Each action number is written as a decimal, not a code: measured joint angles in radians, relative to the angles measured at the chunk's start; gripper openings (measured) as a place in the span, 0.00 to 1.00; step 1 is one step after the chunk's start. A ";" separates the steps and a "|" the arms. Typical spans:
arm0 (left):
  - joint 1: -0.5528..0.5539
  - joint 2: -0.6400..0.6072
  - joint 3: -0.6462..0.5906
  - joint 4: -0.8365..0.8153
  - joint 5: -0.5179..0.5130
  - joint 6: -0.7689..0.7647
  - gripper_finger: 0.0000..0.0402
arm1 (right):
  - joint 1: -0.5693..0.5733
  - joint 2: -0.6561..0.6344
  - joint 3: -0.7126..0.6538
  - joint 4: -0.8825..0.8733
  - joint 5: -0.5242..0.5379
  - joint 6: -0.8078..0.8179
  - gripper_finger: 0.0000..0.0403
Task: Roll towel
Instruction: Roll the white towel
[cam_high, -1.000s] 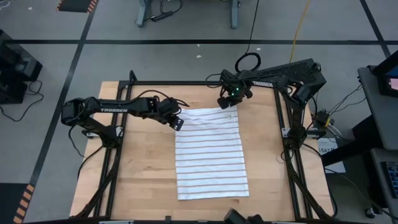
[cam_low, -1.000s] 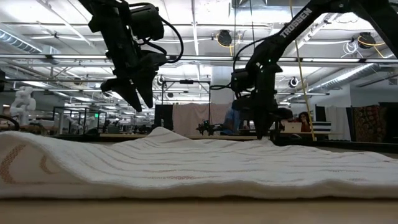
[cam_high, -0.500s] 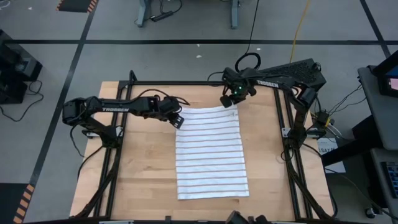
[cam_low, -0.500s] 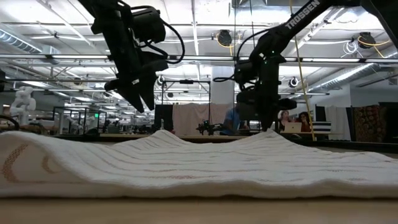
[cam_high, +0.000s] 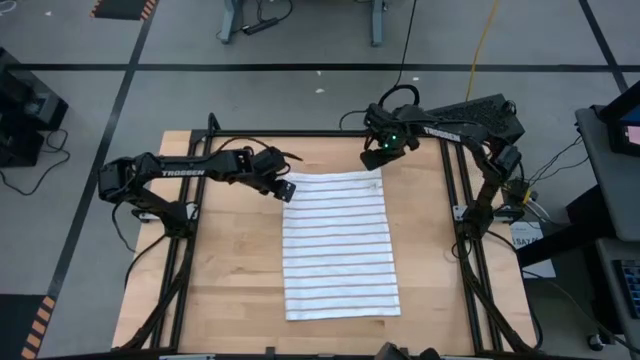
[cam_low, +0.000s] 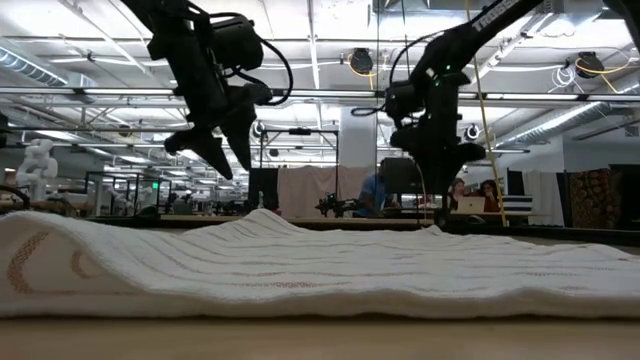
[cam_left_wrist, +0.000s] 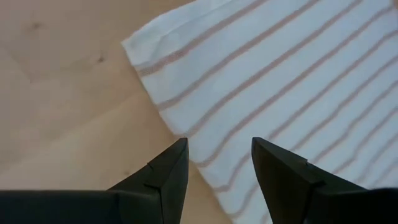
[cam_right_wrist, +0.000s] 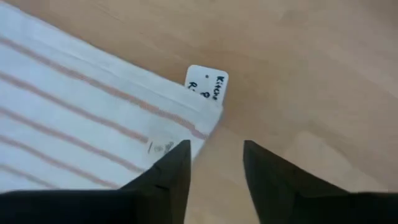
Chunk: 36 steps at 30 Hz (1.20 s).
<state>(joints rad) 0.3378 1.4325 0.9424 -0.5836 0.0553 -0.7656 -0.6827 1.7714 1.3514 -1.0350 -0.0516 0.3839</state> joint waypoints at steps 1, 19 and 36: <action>0.005 -0.004 0.000 0.002 0.008 -0.020 0.45 | 0.000 -0.019 0.000 -0.007 0.000 -0.012 0.38; 0.103 -0.007 0.000 0.002 0.078 -0.145 0.45 | 0.106 -0.280 0.000 -0.055 -0.029 -0.097 0.43; 0.343 0.178 0.002 0.152 0.413 0.353 0.45 | 0.257 -0.308 0.000 -0.005 -0.083 0.487 0.43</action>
<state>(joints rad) 0.6812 1.6100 0.9443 -0.4316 0.4680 -0.4127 -0.4259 1.4635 1.3518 -1.0397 -0.1350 0.8706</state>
